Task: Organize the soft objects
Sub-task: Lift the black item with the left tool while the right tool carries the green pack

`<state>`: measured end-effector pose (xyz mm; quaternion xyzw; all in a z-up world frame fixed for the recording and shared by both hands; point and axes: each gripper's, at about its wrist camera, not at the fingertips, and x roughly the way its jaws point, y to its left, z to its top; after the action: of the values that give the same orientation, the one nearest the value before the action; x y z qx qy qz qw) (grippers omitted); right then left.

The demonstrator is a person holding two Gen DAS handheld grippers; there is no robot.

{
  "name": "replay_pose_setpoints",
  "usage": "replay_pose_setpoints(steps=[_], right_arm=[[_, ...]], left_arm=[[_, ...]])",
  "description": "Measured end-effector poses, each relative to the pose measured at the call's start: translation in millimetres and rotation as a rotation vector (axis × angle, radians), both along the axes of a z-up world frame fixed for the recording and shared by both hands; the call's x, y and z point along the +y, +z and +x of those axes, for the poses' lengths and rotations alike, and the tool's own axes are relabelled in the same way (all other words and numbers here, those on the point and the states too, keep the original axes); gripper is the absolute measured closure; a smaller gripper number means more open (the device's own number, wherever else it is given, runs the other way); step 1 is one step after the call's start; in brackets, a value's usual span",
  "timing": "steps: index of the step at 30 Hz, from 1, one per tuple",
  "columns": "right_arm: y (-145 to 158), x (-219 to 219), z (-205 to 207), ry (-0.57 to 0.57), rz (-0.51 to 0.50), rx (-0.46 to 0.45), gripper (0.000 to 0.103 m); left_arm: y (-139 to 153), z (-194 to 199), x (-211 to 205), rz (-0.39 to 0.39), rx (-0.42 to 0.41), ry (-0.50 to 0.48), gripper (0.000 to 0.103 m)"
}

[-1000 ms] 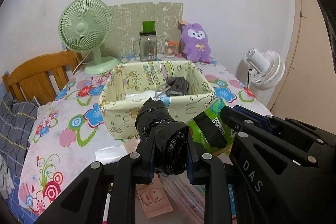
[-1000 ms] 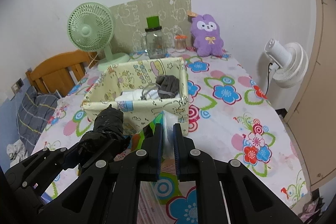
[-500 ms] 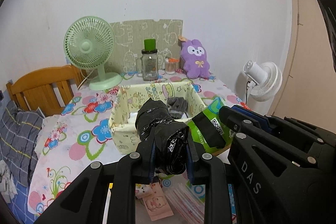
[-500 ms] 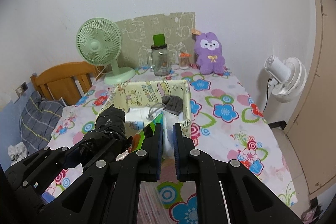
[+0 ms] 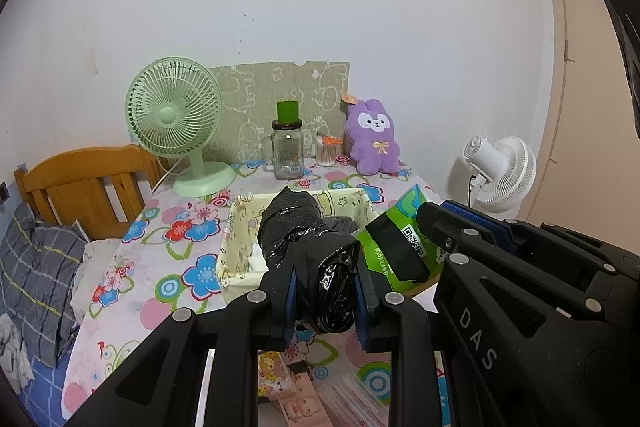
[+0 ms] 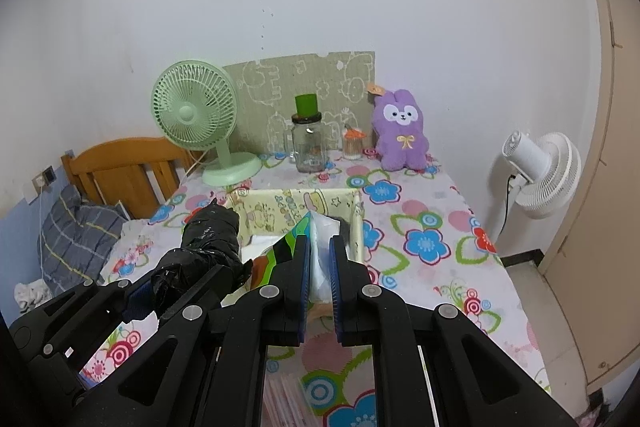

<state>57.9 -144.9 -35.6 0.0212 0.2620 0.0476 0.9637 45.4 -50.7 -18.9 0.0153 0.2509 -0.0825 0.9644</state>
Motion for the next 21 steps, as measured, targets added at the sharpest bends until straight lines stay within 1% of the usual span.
replay_pose_setpoints(steps=[11, 21], right_arm=[[5.8, 1.6, 19.5, -0.011, -0.003, -0.019, 0.090], [-0.8, 7.3, 51.9, -0.006, 0.004, 0.001, 0.090]], left_arm=[[4.1, 18.4, 1.4, -0.007, -0.020, 0.002, 0.082], [-1.5, 45.3, 8.1, -0.013, 0.000, 0.027, 0.082]])
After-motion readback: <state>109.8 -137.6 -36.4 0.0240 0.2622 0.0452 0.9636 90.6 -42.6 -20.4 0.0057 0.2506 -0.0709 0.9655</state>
